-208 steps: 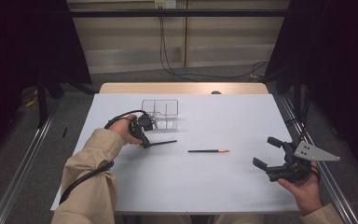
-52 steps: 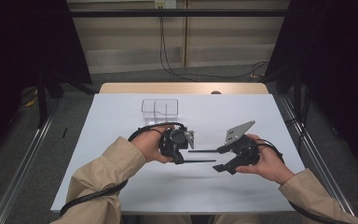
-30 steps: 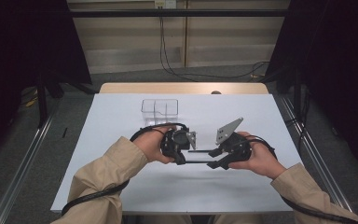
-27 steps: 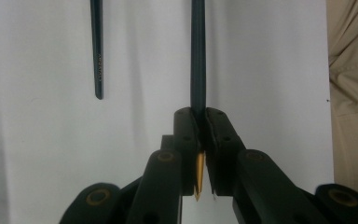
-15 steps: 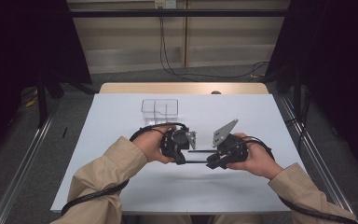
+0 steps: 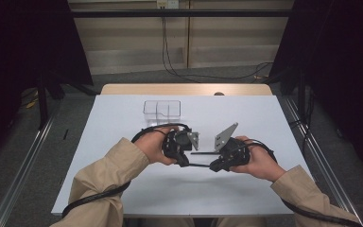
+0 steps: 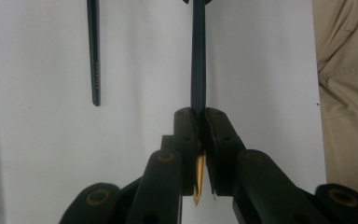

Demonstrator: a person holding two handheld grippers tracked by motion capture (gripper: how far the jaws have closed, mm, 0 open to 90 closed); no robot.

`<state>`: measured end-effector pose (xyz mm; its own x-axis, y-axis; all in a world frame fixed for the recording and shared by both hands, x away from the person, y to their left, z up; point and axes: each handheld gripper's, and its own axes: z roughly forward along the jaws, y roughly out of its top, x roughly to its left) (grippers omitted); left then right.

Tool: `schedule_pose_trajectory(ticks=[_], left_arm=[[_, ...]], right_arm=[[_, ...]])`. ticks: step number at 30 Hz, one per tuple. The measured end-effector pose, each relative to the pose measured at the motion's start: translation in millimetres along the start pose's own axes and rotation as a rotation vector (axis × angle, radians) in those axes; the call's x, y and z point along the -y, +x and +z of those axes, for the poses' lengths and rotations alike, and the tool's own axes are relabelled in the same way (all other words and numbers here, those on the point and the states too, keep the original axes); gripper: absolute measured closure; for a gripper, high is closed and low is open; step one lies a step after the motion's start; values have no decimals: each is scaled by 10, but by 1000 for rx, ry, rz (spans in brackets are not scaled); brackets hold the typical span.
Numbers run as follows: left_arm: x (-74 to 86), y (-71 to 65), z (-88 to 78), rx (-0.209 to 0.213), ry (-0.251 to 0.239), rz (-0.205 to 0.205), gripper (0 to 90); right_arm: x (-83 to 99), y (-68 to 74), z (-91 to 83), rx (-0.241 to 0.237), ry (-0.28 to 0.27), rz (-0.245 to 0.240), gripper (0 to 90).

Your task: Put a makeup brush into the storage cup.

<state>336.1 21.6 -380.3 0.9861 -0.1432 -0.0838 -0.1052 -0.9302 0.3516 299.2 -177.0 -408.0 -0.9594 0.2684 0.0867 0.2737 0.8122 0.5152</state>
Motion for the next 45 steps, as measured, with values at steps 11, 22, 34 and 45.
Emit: schedule_pose_trajectory(ticks=[11,22,34,45], left_arm=[[0,28,-60,7,-48,-9,838],[41,83,-104,10,-90,-29,834],[77,89,-118,3,-113,-31,830],[107,104,-143,-10,-143,-49,706]], right_arm=[[32,3,67,-15,23,6,846],[29,0,140,-30,27,28,856],[12,3,150,-24,24,17,858],[38,-5,129,-8,16,25,859]])
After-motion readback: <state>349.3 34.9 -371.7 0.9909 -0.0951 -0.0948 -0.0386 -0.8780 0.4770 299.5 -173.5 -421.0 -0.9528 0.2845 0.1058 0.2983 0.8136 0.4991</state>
